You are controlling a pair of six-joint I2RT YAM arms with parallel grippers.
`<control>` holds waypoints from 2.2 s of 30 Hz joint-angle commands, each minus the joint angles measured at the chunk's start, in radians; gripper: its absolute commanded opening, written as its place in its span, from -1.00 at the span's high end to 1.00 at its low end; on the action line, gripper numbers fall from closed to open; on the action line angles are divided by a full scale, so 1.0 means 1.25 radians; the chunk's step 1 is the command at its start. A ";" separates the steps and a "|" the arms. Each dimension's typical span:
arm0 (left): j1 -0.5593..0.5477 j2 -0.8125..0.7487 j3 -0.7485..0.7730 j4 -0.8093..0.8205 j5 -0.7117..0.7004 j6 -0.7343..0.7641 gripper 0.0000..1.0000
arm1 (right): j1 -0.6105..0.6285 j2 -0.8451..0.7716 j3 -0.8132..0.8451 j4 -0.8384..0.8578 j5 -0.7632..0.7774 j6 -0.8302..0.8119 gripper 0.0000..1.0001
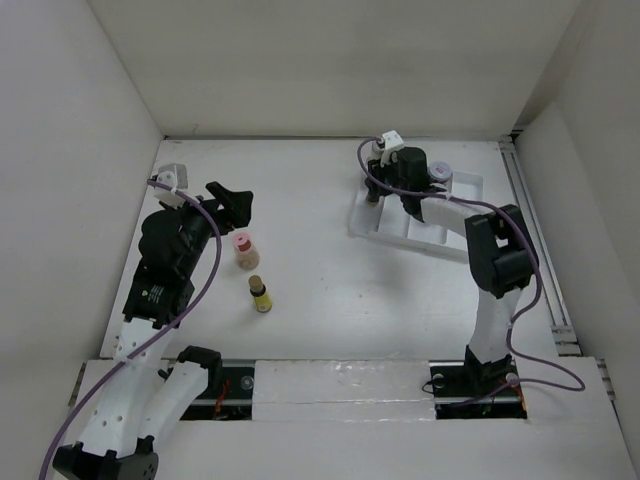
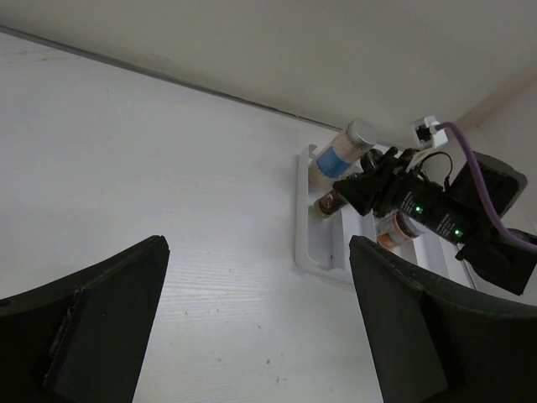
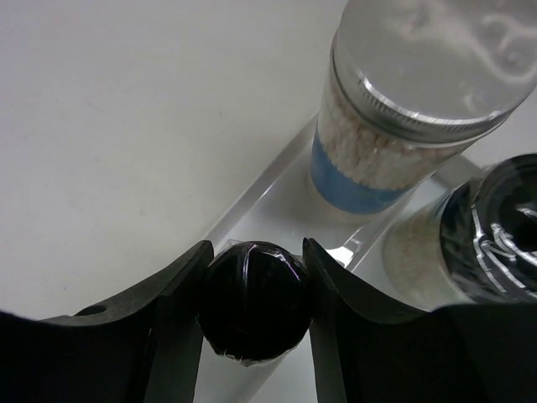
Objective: Organize the condiment bottles
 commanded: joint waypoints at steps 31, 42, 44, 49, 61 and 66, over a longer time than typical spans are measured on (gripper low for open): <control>0.005 -0.017 0.004 0.025 -0.019 0.002 -0.71 | 0.483 -0.261 -0.191 0.024 -0.300 -0.083 -0.89; 0.005 -0.032 0.004 0.025 -0.019 0.002 -0.71 | 0.536 -0.074 -0.043 0.074 -0.339 -0.059 -0.82; 0.005 -0.032 0.004 0.025 -0.019 0.002 -0.71 | 0.543 -0.067 -0.035 0.095 -0.339 -0.052 -0.80; 0.005 -0.032 0.004 0.025 -0.019 0.002 -0.71 | 0.543 -0.008 0.010 0.128 -0.359 -0.026 -0.68; 0.005 -0.032 0.004 0.025 -0.019 0.002 -0.71 | 0.551 -0.041 -0.013 0.221 -0.371 0.025 0.38; 0.005 -0.032 0.004 0.025 -0.011 0.002 -0.71 | 0.470 -0.245 -0.103 0.214 -0.314 0.033 0.41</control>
